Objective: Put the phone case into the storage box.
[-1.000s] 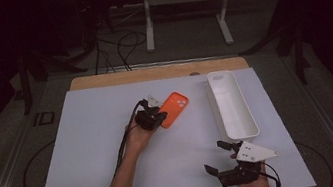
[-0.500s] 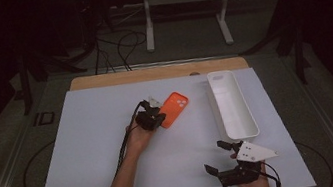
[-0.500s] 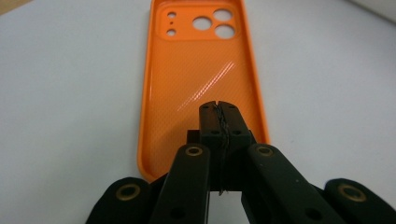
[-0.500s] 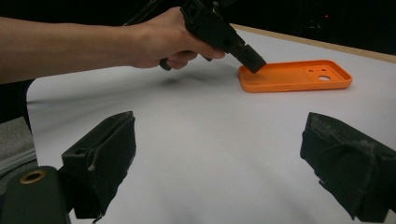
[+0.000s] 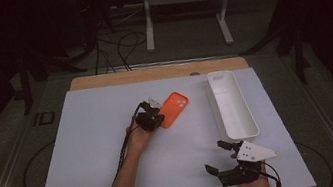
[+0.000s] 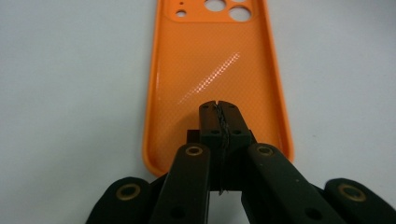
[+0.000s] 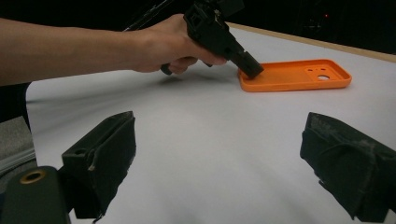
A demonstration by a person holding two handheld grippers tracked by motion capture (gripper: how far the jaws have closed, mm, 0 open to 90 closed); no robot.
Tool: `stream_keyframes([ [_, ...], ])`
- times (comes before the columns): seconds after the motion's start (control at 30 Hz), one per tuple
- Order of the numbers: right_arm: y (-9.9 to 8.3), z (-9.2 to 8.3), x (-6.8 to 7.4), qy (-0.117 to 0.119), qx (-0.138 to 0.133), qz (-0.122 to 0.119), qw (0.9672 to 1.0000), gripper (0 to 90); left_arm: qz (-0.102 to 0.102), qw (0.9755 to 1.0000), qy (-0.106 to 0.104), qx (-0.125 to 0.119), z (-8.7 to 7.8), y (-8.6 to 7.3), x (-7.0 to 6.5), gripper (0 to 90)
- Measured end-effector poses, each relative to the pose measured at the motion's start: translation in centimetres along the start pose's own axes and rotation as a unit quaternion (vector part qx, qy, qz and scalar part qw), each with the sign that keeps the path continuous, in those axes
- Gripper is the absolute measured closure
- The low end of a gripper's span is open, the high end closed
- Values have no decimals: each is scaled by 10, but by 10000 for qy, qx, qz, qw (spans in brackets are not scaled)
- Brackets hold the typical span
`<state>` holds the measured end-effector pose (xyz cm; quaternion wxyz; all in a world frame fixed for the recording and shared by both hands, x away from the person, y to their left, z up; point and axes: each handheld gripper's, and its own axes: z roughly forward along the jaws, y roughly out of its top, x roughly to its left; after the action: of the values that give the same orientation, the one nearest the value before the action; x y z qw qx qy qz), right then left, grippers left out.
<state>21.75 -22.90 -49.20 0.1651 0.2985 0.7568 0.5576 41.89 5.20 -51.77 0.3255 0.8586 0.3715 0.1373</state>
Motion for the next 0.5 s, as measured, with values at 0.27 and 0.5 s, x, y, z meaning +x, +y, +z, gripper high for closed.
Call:
stream_keyframes([
  [0.27, 0, -1, -1, -6, 2, -20, 10000, 106, -99, 9999, -30, 81, -3, -2, 7, 900],
  [0.5, 0, -1, -1, -21, -2, -5, 10000, 105, -82, 9998, -40, 169, -9, -6, 9, 900],
])
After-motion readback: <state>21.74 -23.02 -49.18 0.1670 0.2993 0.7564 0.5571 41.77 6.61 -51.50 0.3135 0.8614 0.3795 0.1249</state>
